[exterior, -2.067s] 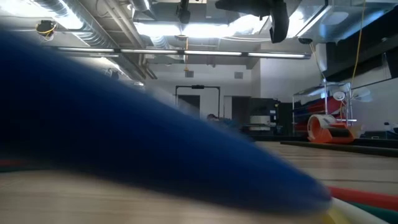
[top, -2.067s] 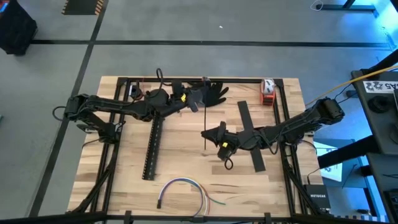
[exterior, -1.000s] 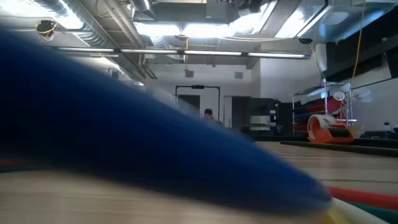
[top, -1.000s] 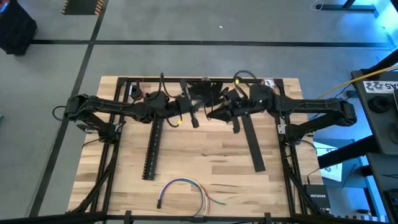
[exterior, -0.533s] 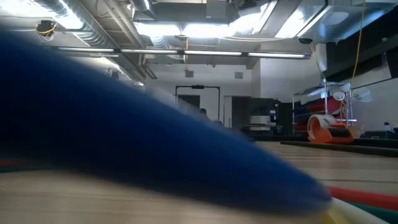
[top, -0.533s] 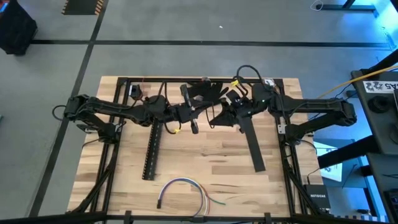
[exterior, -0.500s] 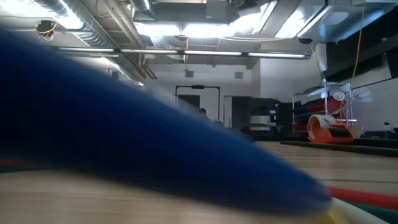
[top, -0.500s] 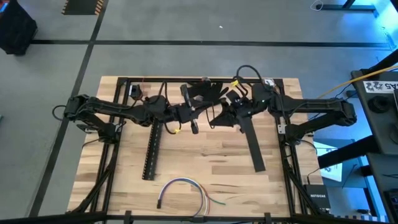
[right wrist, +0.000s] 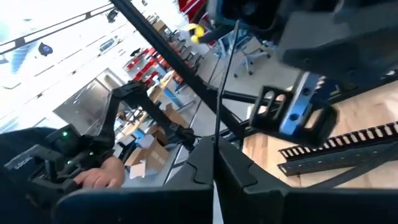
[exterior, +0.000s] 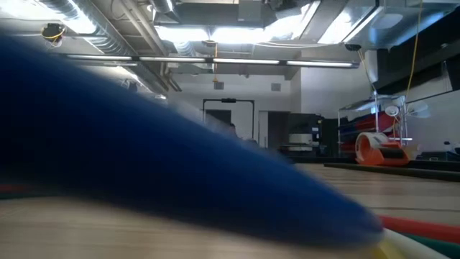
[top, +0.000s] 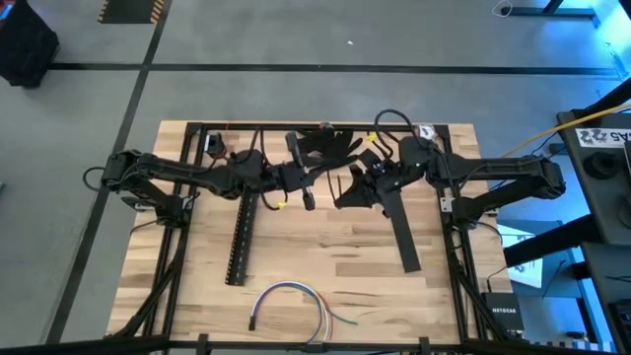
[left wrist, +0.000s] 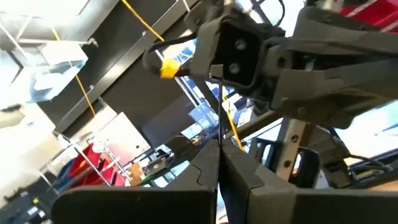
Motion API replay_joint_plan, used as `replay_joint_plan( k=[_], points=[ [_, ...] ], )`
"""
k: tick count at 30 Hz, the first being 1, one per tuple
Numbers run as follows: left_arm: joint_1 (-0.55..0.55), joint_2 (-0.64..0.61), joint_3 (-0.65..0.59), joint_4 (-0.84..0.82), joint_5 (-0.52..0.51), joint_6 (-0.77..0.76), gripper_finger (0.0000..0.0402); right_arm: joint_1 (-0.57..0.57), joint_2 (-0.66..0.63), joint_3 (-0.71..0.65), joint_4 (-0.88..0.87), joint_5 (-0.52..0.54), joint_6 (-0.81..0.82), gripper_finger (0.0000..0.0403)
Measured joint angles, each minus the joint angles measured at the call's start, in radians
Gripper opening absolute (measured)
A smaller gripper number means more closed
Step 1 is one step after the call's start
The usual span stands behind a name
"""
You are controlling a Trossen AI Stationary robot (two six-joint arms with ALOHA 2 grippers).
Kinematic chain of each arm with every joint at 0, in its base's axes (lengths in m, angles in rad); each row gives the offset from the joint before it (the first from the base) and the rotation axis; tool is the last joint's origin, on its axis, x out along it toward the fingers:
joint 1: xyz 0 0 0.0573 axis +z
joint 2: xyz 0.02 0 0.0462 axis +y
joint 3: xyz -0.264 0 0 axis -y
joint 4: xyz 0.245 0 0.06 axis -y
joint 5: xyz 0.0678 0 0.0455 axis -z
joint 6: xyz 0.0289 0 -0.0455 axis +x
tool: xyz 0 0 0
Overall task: Ziptie cables
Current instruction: Wrap the cable wires together using the black zip tie
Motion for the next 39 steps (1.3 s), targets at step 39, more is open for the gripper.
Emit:
replay_joint_plan(
  k=[39],
  points=[
    [-0.075, 0.001, 0.0, -0.064, 0.001, 0.186, 0.0, 0.0, 0.0, -0.001, 0.004, -0.116, 0.422, 0.0]
  ],
)
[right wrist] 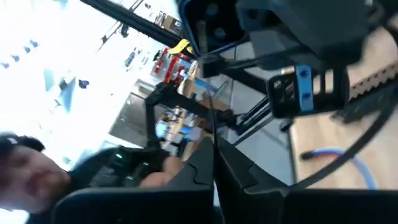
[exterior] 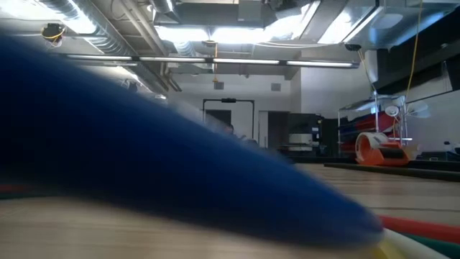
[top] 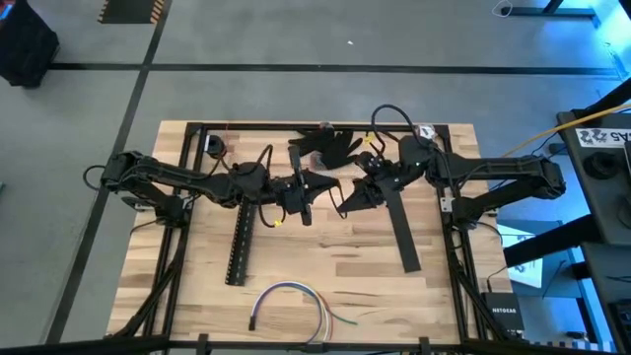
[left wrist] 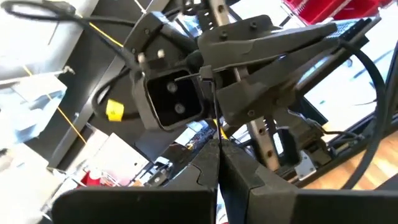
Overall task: Ziptie cables
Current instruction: Wrap the cable wires together using the black zip tie
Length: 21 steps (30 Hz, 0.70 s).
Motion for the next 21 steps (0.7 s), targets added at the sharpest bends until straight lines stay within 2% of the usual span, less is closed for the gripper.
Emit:
replay_joint_plan(
  k=[5, 11, 21],
  points=[
    [-0.009, 0.0, 0.0, -0.002, -0.003, 0.048, 0.0, -0.053, 0.0, 0.0, 0.0, -0.011, 0.118, 0.0],
    [-0.03, 0.0, 0.0, -0.026, -0.097, 0.123, 0.0, -0.077, -0.007, 0.008, -0.004, -0.057, 0.282, 0.0],
    [-0.036, 0.0, 0.0, -0.09, -0.164, 0.134, 0.0, -0.104, -0.011, 0.024, 0.0, -0.139, 0.419, 0.0]
  ],
)
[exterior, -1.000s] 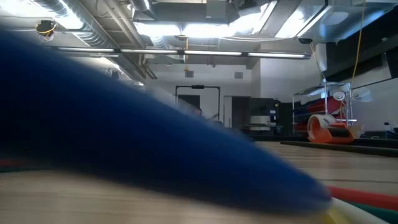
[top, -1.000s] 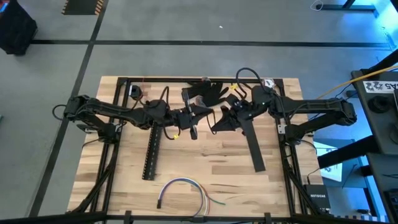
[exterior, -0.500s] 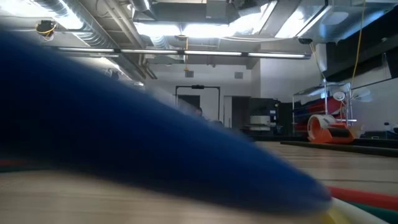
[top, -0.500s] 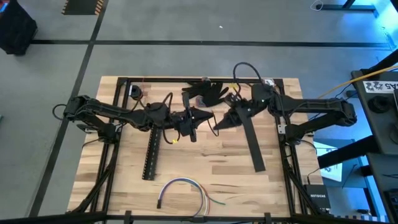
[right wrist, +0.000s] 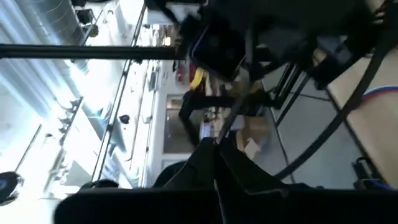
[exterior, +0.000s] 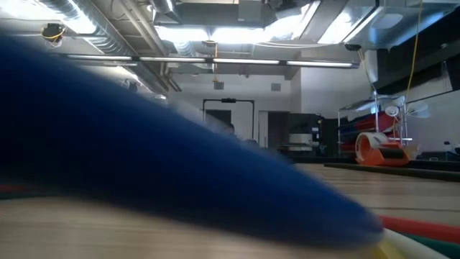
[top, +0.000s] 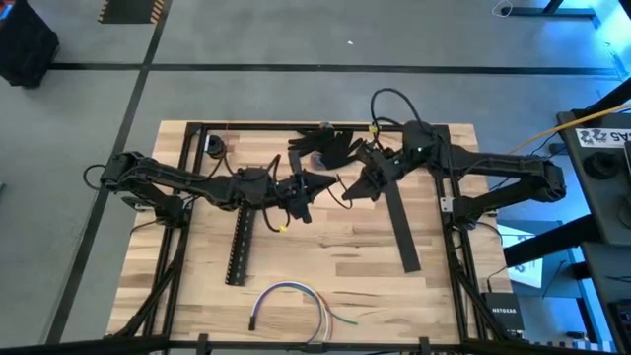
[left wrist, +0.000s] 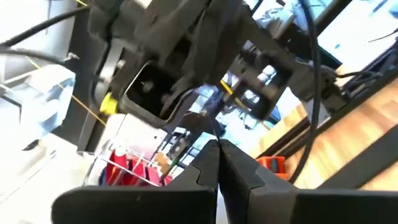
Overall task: Ziptie cables
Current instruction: Wrap the cable wires together using the black zip tie
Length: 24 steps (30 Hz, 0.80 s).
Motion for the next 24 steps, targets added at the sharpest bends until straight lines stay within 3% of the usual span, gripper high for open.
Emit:
replay_joint_plan(
  k=[8, 21, 24],
  points=[
    [-0.023, 0.019, -0.001, -0.01, -0.023, 0.025, 0.0, -0.052, 0.09, -0.003, -0.082, -0.052, -0.093, 0.0],
    [-0.044, 0.02, -0.001, -0.08, -0.103, -0.024, 0.0, -0.092, 0.035, 0.0, -0.064, -0.01, -0.119, 0.0],
    [-0.049, 0.02, -0.001, -0.062, -0.103, -0.005, 0.0, -0.093, 0.052, 0.001, -0.107, -0.007, -0.19, 0.0]
  ],
)
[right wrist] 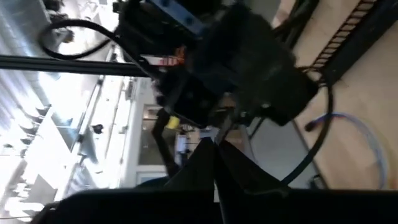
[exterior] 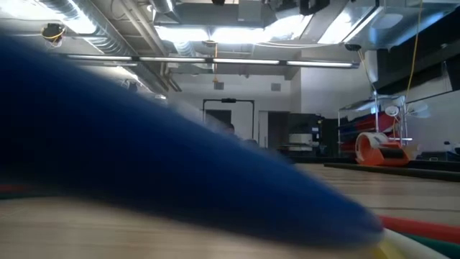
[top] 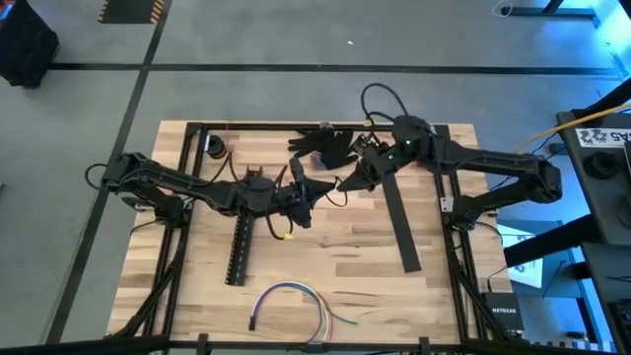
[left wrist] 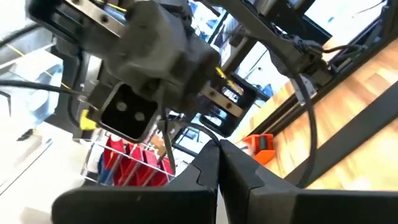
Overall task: Ziptie cables
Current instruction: Wrap the cable wires together using the black zip tie
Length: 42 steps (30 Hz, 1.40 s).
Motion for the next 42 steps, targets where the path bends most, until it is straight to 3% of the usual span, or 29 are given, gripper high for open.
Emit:
replay_joint_plan(
  k=[9, 16, 24, 29, 33, 37, 42],
  points=[
    [-0.013, 0.001, -0.001, 0.023, -0.021, -0.008, 0.0, -0.019, -0.004, 0.001, -0.051, 0.017, -0.036, 0.0],
    [-0.001, 0.001, 0.0, 0.011, -0.022, -0.122, 0.0, -0.026, -0.016, 0.002, -0.056, 0.059, -0.287, 0.001],
    [-0.001, 0.001, 0.0, 0.017, -0.019, -0.221, 0.0, -0.026, -0.071, 0.001, -0.065, -0.002, -0.521, 0.0091],
    [0.0, 0.0, 0.0, 0.039, -0.02, -0.27, 0.0, -0.026, -0.116, 0.002, -0.122, 0.018, -0.761, 0.0138],
    [0.004, 0.0, 0.0, 0.06, -0.021, -0.335, 0.0, -0.033, -0.152, 0.002, -0.21, 0.067, -0.984, 0.0148],
    [0.011, 0.0, 0.001, 0.101, -0.01, -0.468, 0.0, -0.031, -0.178, 0.002, -0.271, 0.229, -1.409, 0.0149],
    [0.017, 0.0, 0.001, 0.149, 0.025, -0.741, 0.0, -0.031, -0.168, 0.002, -0.137, 0.472, -1.83, 0.015]
  ],
)
